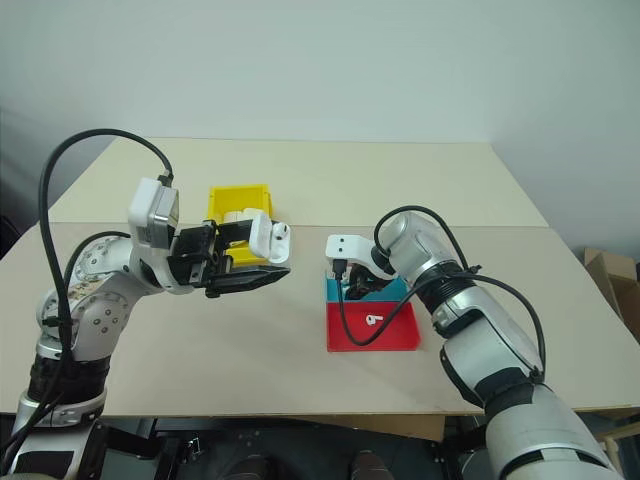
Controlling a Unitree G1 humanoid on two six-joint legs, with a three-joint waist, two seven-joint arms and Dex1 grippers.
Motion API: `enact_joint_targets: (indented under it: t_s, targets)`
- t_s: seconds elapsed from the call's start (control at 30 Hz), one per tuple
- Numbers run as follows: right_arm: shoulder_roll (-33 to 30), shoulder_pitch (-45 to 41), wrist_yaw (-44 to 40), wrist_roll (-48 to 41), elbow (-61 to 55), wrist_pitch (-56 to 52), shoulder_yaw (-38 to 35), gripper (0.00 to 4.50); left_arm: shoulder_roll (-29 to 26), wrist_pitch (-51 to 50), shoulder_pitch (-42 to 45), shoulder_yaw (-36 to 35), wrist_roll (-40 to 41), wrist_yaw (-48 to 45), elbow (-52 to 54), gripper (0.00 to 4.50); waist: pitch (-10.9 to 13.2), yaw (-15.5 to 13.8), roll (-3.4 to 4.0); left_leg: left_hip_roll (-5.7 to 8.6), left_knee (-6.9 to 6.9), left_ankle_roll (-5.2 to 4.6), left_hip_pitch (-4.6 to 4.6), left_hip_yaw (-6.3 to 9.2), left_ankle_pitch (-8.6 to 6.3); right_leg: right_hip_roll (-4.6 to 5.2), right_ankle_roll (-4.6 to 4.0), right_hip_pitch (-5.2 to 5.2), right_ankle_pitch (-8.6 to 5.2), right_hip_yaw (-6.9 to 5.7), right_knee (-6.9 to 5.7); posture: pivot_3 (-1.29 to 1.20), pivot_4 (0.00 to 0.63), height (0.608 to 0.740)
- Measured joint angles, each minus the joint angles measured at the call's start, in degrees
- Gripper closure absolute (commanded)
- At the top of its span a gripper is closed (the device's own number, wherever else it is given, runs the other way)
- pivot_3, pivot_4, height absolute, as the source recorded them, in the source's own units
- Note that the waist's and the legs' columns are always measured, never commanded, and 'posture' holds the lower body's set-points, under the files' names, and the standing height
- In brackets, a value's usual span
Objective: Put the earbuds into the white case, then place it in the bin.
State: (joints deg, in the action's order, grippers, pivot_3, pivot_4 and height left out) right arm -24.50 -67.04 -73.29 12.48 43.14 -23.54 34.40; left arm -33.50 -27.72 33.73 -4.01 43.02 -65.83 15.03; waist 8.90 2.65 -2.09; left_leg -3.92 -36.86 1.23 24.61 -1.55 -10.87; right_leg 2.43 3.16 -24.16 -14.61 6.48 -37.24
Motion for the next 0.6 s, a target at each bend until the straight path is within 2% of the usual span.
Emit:
enact_joint_targets:
  t_s: [0.1,0.2,0.23,0.6]
  targets:
    - [0.38,0.0,-0.12,0.43,0.23,0.49,-0.37,2.77,-0.08,0.0,-0.09,-0.01,0.0,0.01,0.0,1.72,0.0,0.06,0.0,0.0,0.0,0.0,-0.01,0.0,0.0,0.0,0.0,0.0,0.0,0.0,0.0,0.0,0.15,0.74]
    - [0.52,0.0,-0.37,0.82,0.12,0.79,-0.77,3.74,-0.08,0.0,-0.52,-0.02,0.0,0.04,0.0,1.72,0.0,0.0,0.0,0.0,0.0,0.0,0.0,0.0,0.0,0.0,0.0,0.0,0.0,0.0,0.0,0.0,0.15,0.74]
    - [0.51,0.01,-0.37,0.93,0.11,0.82,-0.82,3.86,-0.09,0.0,-0.6,-0.03,0.0,0.04,0.0,1.72,0.0,-0.01,0.0,0.0,0.0,0.0,0.0,0.0,0.0,0.0,0.0,0.01,0.0,0.0,0.0,0.0,0.15,0.74]
    - [0.07,1.73,-1.67,1.81,-3.02,-0.09,-2.31,3.86,-0.15,0.02,-0.64,-0.11,-0.01,-0.23,-0.01,1.72,0.0,-0.05,0.0,0.0,0.0,0.0,-0.01,0.01,0.0,0.0,0.0,0.01,0.0,0.0,-0.01,0.0,0.15,0.74]
